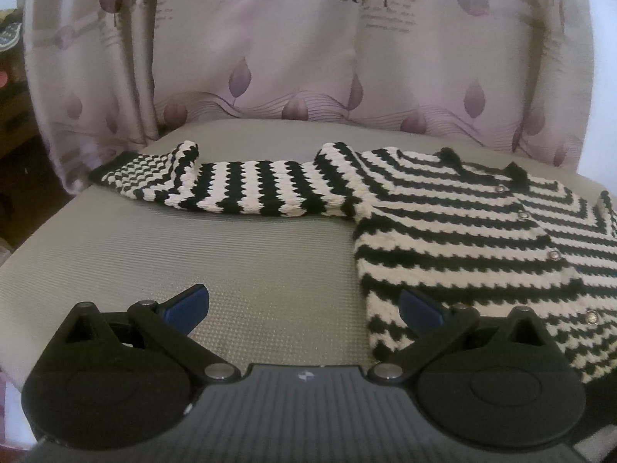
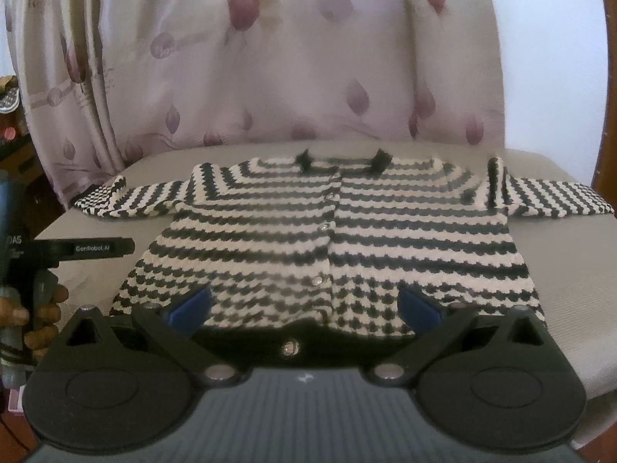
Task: Fold small clothes
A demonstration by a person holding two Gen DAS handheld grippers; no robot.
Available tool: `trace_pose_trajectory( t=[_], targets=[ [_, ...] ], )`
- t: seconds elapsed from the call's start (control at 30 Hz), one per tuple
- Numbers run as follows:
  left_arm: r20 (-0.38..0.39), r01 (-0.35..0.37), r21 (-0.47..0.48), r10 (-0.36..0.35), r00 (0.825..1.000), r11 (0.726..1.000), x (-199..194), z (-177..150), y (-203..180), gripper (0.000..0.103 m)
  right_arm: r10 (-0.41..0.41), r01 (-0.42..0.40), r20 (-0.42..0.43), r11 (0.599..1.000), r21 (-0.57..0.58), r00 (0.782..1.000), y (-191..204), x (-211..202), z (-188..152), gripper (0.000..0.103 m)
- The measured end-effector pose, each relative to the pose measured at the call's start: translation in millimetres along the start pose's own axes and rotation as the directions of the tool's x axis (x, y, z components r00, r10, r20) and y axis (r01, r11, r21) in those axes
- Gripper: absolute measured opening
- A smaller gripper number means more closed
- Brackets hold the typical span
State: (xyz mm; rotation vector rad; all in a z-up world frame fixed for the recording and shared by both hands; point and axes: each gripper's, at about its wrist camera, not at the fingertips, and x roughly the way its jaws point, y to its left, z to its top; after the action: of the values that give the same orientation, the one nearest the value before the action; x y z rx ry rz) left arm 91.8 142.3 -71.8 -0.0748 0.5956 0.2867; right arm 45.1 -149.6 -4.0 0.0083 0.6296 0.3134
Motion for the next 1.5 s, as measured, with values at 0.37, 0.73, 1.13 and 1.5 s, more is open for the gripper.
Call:
trace_pose_trajectory(
  t=[0.37, 0.73, 1.13, 1.5],
  targets=[
    [0.015, 0.027, -0.028, -0.026, 1.000, 0.999, 20.0, 14.7, 27.6, 0.103, 0.011, -0.011, -0.049, 1.000, 0.001, 0.999, 3.3, 19.8, -0.7, 0.103],
    [0.075, -0.064, -0.295, 0.090, 0.993, 0.953, 78.5, 76.7, 180.5, 0.098, 0.016, -0.014, -0.106, 1.000, 0.016, 0.994, -1.3, 45.0, -7.4, 0.103],
    [-0.032, -0.101, -0.523, 0.099, 0.995, 0.846, 178.4, 113.3, 295.7, 0.088, -0.019, 0.022, -0.166, 1.000, 0.017, 0.986, -7.3, 69.1, -5.8, 0.103],
    [0.039, -0.161, -0.470, 0.203, 0.978, 0.868, 157.9, 122.7, 276.7, 0.009, -0.024, 0.027, -0.147, 0.999, 0.019, 0.989, -8.8, 63.8, -0.6, 0.103]
  ],
)
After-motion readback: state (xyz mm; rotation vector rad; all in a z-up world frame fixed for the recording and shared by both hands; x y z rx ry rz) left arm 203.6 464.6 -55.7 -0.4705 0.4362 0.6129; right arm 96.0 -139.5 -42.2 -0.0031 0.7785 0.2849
